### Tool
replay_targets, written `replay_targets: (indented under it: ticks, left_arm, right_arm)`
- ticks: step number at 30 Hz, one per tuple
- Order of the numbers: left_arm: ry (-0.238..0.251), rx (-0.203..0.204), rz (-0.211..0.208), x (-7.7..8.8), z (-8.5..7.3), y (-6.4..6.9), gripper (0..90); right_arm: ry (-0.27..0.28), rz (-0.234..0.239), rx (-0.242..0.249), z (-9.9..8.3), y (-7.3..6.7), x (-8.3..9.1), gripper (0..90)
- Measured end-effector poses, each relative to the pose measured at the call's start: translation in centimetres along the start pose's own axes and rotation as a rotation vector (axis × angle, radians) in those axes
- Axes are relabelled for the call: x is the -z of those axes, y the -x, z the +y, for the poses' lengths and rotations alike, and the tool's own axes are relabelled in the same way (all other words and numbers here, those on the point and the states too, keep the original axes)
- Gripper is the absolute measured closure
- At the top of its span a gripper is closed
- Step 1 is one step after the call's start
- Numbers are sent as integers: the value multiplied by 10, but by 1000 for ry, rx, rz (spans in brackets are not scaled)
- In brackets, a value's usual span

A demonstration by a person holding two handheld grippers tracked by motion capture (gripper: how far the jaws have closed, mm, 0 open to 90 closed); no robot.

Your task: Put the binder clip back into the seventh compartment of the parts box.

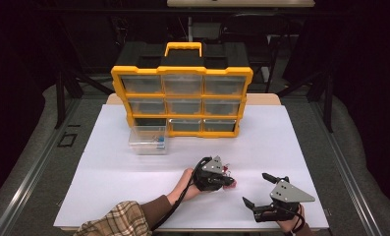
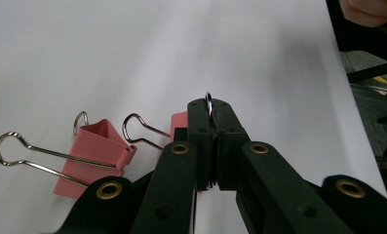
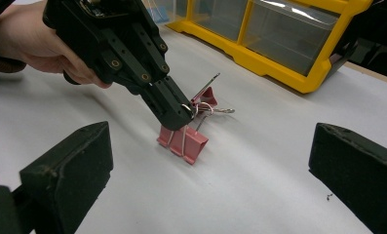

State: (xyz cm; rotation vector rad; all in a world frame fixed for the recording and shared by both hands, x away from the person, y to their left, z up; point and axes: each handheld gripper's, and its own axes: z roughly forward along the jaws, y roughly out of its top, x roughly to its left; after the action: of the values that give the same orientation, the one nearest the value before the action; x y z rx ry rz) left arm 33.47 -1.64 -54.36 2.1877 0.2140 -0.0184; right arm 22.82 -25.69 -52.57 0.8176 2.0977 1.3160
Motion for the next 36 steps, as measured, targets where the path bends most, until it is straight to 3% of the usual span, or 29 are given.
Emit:
replay_targets:
  ticks: [9,36]
  left_arm:
    - [16,-17,5,8,3,4,883]
    - [56,44,104,52,-4,-8,883]
  right_arm:
    - [0,-1,0,0,0,0,18]
    - [13,-16,-6,1,1,3,0]
